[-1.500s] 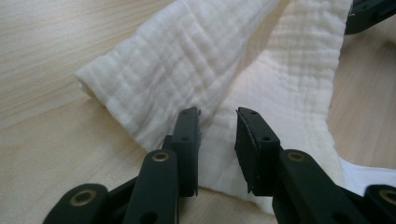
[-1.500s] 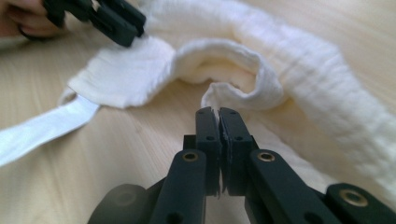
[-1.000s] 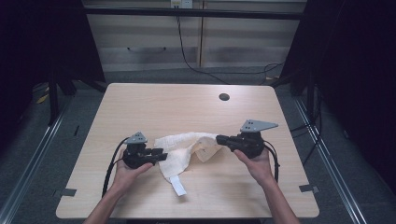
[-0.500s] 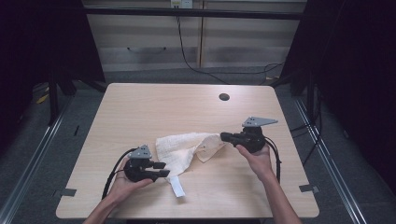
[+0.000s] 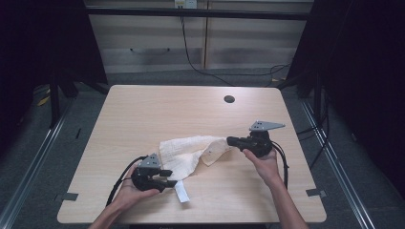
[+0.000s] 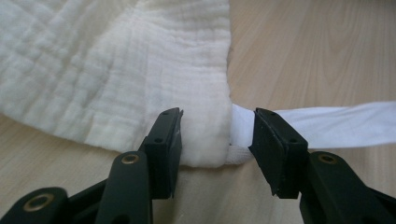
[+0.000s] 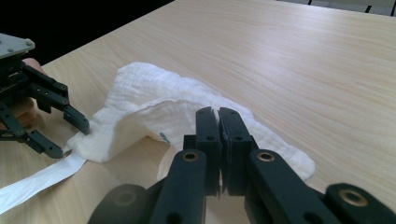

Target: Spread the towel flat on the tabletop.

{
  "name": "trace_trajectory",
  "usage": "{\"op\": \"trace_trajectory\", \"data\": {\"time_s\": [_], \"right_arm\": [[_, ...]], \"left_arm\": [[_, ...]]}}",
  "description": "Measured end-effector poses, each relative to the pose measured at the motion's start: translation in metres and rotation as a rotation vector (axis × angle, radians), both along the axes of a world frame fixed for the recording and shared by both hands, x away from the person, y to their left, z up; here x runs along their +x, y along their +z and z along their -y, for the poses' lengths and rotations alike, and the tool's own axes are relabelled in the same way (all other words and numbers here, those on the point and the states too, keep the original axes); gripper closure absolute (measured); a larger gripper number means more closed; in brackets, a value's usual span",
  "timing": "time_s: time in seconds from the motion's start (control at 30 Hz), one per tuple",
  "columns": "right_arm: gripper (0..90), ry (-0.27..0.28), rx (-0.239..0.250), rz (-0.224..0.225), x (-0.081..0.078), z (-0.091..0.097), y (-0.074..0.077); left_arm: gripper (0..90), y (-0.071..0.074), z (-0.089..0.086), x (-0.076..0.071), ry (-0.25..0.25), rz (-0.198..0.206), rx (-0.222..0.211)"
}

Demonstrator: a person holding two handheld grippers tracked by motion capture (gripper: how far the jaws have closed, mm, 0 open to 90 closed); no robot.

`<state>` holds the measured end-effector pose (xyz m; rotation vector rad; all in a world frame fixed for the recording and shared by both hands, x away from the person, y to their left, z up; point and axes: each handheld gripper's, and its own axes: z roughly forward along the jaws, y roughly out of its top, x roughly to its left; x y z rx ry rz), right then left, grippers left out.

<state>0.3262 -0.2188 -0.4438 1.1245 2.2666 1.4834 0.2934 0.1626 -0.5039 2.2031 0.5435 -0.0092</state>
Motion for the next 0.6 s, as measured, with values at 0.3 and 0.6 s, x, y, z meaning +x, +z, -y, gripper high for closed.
{"op": "trace_trajectory", "data": {"time_s": [0.3,0.6], "right_arm": [[87.6,0.0,-0.003,-0.011,0.001,-0.001,-0.003],[87.6,-0.012,0.009,-0.001,0.001,0.003,0.0]], "left_arm": [[70.7,0.0,0.005,-0.013,0.009,0.152,0.079],[84.4,0.0,-0.002,0.001,0.065,0.031,0.009]]}}
